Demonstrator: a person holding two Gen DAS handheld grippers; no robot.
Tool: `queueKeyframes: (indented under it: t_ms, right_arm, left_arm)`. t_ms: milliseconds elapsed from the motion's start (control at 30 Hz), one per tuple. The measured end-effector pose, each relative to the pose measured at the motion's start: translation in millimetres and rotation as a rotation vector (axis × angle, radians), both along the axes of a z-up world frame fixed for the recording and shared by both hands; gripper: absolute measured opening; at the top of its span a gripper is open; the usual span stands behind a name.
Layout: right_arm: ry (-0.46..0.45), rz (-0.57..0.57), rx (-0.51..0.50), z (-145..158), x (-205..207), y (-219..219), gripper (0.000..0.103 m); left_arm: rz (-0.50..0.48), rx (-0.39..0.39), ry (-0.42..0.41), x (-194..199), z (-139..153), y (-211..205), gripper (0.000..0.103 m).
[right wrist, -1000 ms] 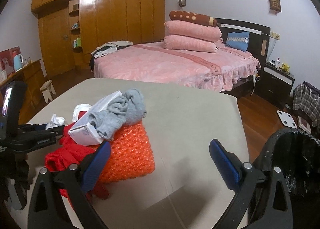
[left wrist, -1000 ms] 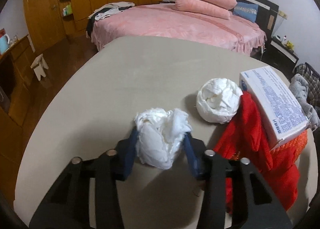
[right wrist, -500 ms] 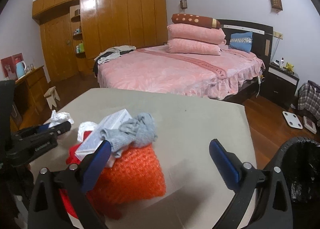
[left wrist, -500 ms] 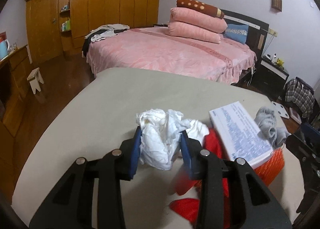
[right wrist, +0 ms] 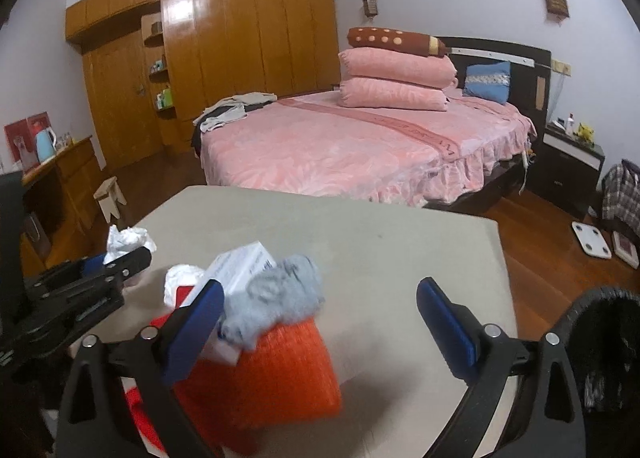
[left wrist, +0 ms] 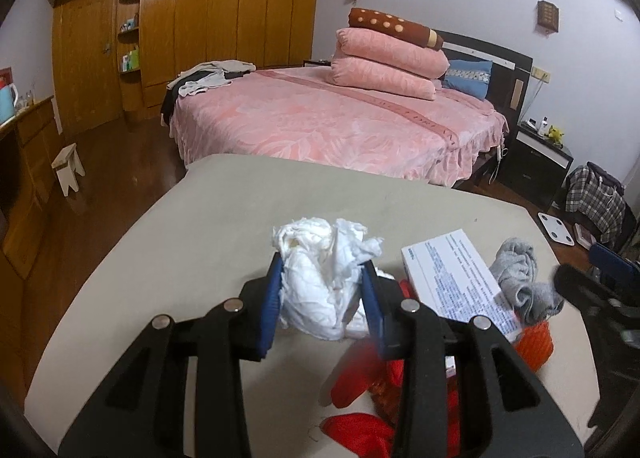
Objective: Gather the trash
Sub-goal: 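Grasp the grey sock with the right tool while the left tool grasps white tissue, then carry the sock and tissue over the bin and open both tools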
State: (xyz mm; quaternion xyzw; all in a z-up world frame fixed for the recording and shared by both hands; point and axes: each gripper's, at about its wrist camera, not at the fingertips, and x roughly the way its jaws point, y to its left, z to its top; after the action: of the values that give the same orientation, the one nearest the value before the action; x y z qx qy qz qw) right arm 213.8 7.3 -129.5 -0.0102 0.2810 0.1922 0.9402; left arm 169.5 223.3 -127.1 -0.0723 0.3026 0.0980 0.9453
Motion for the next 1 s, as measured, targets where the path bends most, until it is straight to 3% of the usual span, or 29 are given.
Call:
queueKeyframes:
  t_ms: [200, 267, 333, 600, 1000]
  right_arm:
    - [0.068, 0.032, -0.005, -16, 22, 17, 0.084]
    - [0.105, 0.054, -0.002, -23, 26, 19, 0.058]
    - [0.143, 0.091, -0.008, -30, 26, 23, 0.049]
    - [0.086, 0.105, 0.030, -14, 5, 14, 0.046]
    - [-0.012, 0.063, 0.057, 28, -17, -24, 0.046]
  left_arm:
    - [0.003, -0.001, -0.012, 3, 5, -1, 0.036]
    - [0.001, 0.001, -0.012, 3, 5, -2, 0.036]
    - [-0.005, -0.001, -0.010, 3, 5, -2, 0.036]
    - [-0.026, 0.007, -0.028, -1, 13, -11, 0.036]
    - [-0.100, 0.018, -0.103, -10, 49, -54, 0.036]
